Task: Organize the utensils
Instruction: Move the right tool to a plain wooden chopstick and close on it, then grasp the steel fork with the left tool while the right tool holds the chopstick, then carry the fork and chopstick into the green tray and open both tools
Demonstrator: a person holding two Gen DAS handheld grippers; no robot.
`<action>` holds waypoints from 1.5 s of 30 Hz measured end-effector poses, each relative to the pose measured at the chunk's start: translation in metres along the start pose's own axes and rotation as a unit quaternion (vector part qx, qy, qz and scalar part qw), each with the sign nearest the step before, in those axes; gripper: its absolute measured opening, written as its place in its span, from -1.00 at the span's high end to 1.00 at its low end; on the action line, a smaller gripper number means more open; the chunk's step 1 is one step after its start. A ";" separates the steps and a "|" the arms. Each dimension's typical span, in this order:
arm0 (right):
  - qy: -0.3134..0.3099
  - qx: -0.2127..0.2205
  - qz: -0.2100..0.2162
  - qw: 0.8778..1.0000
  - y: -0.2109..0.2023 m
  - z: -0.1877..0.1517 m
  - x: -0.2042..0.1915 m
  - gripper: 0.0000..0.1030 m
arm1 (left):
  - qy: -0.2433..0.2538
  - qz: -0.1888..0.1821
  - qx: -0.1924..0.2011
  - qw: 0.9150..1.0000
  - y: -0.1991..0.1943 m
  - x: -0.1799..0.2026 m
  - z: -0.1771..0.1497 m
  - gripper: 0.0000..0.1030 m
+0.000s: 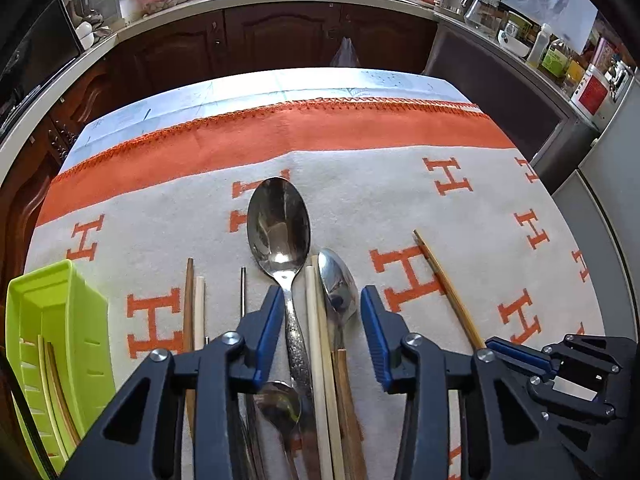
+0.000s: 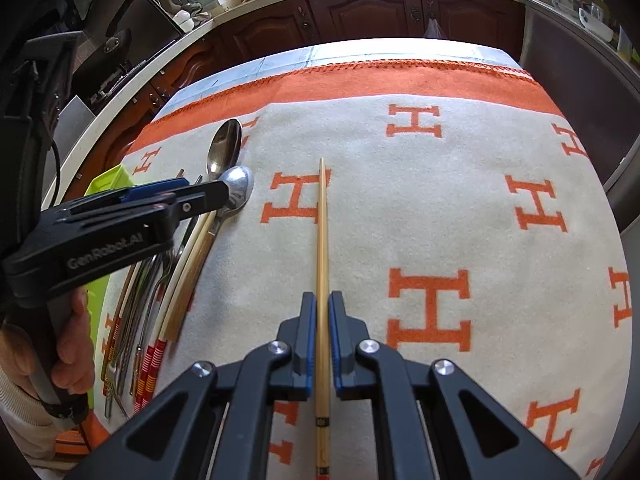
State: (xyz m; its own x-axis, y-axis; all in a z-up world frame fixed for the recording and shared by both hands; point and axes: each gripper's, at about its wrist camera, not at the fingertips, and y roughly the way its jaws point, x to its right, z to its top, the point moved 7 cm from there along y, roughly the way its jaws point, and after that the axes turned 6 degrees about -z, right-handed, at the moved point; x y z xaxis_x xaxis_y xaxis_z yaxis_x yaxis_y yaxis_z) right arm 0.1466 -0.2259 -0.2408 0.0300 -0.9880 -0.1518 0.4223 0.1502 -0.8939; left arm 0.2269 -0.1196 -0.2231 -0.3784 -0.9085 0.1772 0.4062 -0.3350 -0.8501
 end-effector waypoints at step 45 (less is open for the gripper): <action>0.046 0.011 0.147 0.988 -0.060 0.000 -0.064 0.88 | -0.018 -0.062 0.063 0.996 -0.137 -0.012 -0.037 0.99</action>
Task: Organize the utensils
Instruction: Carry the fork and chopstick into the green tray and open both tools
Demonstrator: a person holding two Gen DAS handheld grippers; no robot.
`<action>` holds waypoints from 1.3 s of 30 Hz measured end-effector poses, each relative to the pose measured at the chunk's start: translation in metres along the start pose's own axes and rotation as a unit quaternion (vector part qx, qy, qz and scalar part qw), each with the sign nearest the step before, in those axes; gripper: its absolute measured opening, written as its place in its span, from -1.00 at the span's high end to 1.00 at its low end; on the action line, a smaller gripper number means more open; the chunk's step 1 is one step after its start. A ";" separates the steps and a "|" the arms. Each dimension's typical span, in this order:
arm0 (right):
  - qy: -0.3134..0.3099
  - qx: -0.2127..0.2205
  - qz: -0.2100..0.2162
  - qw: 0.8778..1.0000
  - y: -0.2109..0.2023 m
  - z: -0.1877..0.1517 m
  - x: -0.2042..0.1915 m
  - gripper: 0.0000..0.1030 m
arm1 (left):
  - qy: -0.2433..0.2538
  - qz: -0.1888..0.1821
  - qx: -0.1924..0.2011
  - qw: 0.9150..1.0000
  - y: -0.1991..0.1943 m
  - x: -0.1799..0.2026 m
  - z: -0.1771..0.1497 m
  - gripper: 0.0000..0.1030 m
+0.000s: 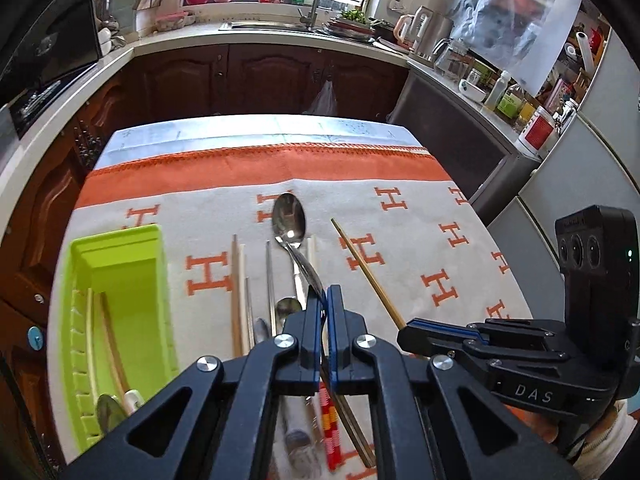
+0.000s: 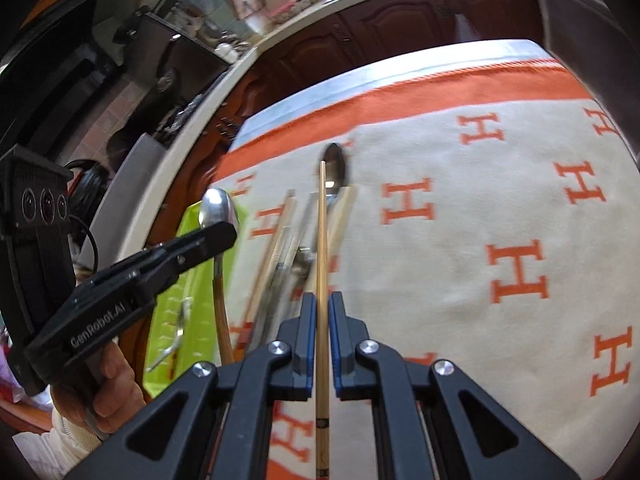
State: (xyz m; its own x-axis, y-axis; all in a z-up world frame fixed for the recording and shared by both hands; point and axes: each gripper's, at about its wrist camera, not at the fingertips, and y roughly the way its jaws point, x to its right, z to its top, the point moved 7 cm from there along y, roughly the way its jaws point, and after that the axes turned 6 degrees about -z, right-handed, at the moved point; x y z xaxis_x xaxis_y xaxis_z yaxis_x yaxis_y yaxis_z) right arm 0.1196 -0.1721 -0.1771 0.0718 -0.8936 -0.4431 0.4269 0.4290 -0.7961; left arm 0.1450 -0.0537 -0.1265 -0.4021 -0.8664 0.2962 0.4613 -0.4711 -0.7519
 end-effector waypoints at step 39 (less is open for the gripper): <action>-0.049 -0.055 -0.031 0.997 0.105 -0.004 -0.154 0.84 | -0.086 0.160 -0.017 0.983 -0.055 -0.164 -0.068 -0.36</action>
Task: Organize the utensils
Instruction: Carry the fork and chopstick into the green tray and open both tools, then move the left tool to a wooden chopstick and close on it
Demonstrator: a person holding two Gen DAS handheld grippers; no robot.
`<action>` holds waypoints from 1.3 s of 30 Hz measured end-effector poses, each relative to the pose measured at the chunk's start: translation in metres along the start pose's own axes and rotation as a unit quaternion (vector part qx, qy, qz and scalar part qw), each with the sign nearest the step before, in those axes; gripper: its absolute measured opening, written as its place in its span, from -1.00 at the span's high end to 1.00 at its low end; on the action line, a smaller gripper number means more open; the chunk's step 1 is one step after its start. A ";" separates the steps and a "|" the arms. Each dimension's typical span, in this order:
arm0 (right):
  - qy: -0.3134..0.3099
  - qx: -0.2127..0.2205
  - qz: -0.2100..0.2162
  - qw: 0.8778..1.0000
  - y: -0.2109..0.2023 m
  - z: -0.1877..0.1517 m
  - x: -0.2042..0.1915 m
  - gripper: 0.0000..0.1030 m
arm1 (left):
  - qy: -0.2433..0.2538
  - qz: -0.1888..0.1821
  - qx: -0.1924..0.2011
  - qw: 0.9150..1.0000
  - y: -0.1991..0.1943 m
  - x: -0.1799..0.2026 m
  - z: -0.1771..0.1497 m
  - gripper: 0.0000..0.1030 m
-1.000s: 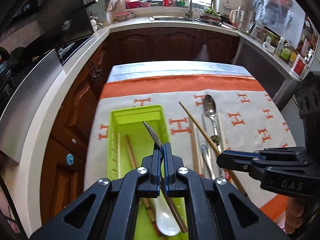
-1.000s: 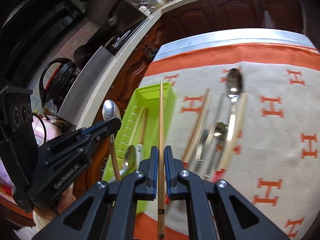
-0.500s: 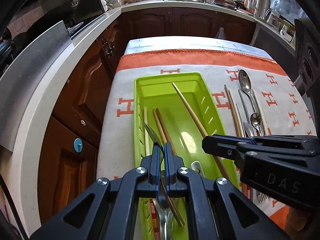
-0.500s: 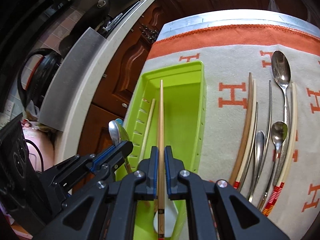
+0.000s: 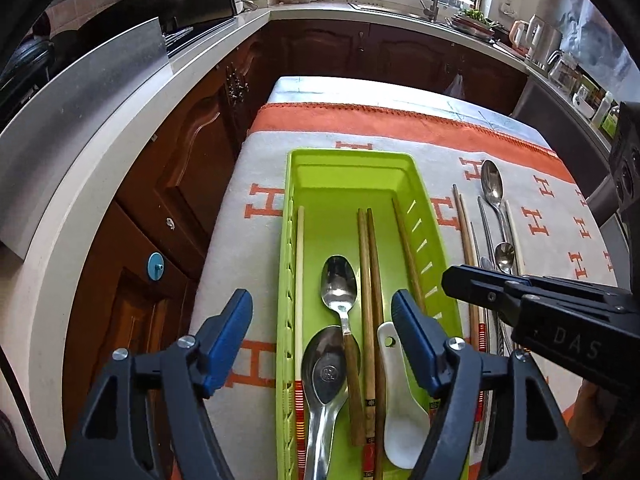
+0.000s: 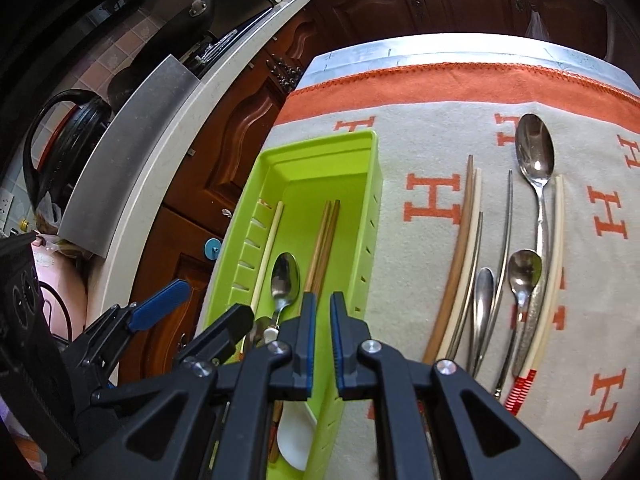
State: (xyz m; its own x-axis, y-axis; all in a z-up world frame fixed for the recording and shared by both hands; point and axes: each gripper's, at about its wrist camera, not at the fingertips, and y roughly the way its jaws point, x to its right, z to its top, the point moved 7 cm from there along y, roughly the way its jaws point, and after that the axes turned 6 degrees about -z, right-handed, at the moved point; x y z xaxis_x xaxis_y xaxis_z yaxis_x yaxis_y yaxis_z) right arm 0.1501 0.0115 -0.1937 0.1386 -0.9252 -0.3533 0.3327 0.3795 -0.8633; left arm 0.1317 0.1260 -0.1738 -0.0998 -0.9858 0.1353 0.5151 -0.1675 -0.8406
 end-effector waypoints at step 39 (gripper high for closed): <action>0.058 0.063 -0.058 0.995 -0.055 -0.016 0.134 0.84 | 0.009 -0.081 0.023 0.996 0.006 0.106 -0.006 -0.28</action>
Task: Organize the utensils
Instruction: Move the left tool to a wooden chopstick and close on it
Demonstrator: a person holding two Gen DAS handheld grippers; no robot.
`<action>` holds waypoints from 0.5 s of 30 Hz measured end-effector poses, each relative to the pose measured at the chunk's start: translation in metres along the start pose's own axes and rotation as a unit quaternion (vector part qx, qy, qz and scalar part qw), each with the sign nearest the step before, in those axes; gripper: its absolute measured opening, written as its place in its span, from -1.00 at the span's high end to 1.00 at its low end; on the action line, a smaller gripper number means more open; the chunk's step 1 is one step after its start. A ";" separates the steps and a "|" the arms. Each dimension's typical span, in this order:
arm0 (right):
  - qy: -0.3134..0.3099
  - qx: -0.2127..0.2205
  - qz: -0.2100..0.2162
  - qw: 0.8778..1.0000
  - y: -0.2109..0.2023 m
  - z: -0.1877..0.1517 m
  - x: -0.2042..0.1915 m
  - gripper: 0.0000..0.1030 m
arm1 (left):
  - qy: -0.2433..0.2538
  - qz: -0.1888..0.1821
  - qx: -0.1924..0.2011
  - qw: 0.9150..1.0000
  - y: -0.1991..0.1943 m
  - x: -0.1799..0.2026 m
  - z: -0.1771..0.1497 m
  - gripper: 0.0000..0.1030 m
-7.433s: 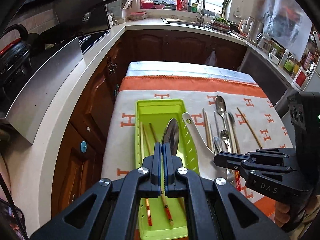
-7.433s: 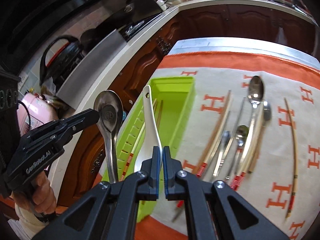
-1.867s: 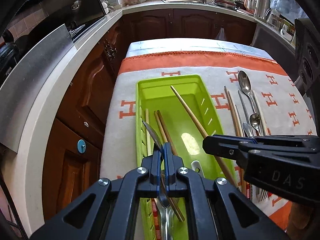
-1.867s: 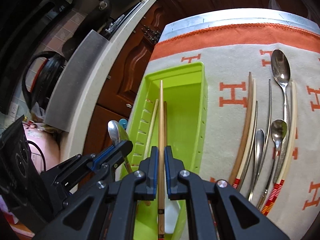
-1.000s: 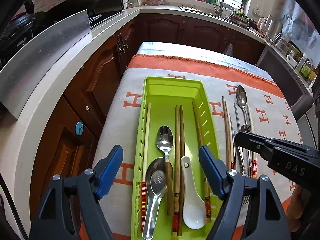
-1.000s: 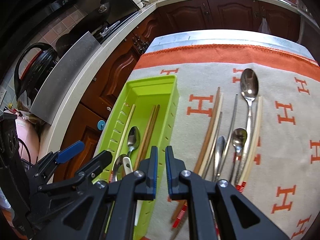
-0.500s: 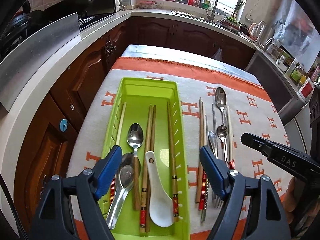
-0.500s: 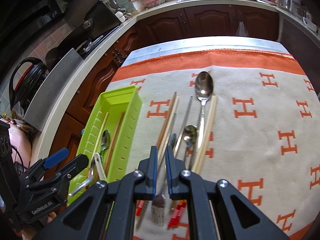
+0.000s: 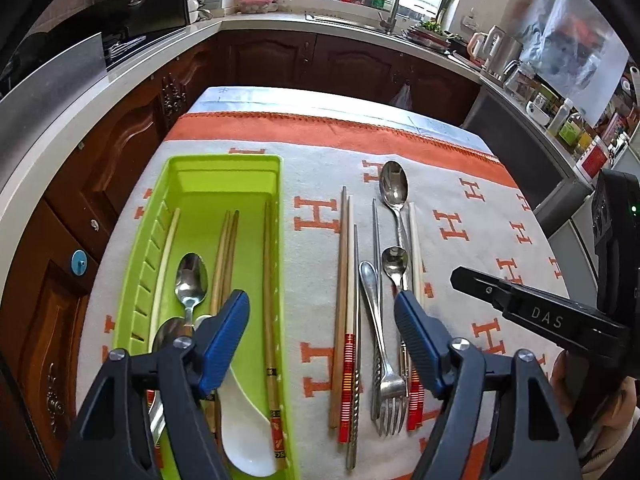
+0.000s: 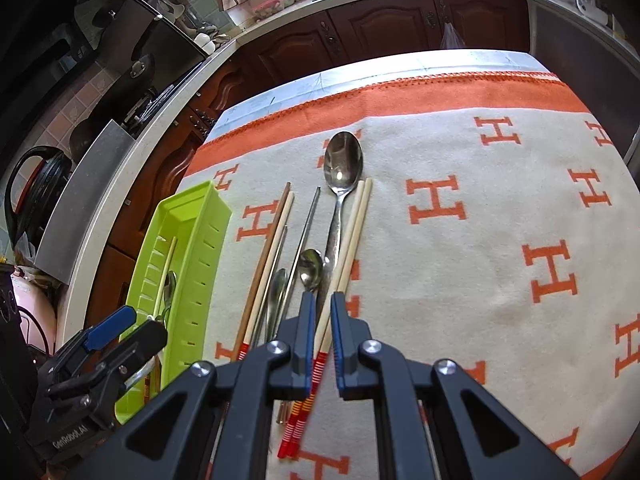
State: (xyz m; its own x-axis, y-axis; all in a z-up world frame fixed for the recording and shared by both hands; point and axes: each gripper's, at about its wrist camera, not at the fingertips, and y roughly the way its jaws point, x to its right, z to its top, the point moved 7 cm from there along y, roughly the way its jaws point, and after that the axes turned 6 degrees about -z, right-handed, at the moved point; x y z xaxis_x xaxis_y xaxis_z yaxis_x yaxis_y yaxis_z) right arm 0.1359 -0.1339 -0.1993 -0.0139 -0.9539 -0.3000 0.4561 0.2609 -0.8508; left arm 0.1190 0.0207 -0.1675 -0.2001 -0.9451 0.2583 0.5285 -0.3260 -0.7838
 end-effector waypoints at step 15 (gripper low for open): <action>0.024 -0.010 0.024 0.999 0.010 -0.006 0.023 0.84 | 0.032 0.021 -0.116 0.993 0.077 0.009 -0.002 0.76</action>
State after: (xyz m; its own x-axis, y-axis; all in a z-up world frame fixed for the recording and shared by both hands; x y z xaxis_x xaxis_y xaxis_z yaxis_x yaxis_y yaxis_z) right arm 0.1351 -0.1523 -0.2170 -0.0360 -0.9320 -0.3607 0.4397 0.3094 -0.8432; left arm 0.1561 -0.0129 -0.2268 -0.2371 -0.9525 0.1914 0.3352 -0.2651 -0.9041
